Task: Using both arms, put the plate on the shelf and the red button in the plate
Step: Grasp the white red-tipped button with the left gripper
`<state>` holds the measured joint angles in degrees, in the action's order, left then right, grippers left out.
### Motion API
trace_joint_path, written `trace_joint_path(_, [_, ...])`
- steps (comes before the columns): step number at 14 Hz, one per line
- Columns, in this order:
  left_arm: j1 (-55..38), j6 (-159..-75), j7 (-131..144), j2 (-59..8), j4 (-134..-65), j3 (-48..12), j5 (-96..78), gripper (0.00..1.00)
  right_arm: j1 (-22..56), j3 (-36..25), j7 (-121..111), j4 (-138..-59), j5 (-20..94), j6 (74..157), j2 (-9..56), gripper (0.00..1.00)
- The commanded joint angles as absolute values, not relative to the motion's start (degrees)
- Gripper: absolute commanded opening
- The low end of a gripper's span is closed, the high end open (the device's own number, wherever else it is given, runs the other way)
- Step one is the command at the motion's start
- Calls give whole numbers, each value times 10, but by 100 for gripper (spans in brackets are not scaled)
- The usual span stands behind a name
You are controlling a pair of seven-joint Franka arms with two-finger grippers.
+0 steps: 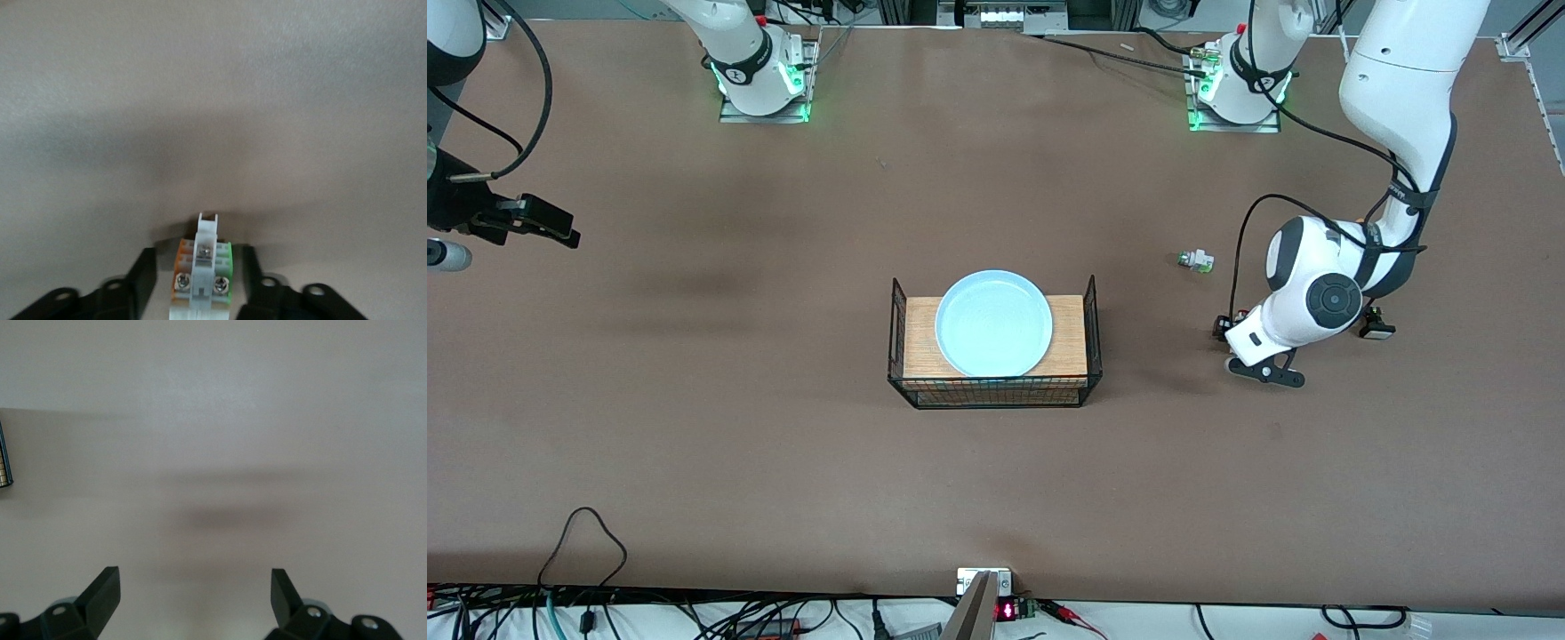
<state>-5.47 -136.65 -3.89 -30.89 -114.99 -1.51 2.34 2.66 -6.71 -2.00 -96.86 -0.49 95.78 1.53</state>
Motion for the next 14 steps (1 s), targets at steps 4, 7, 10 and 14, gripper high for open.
trace_joint_path(4, [-58,-1251,-51,-287,-1085,-18,36,11,34,-65,-25,-970,-12,940,1,100])
trace_joint_path(7, [-59,-1092,-50,-286,-959,-54,35,11,33,-66,-25,-965,-11,940,1,100])
trace_joint_path(10, [-61,-984,-41,-286,-827,-113,25,11,34,-66,-26,-965,-12,939,0,100])
trace_joint_path(14, [-69,-971,34,-290,-760,-178,-80,11,33,-66,-27,-962,-12,929,-2,100])
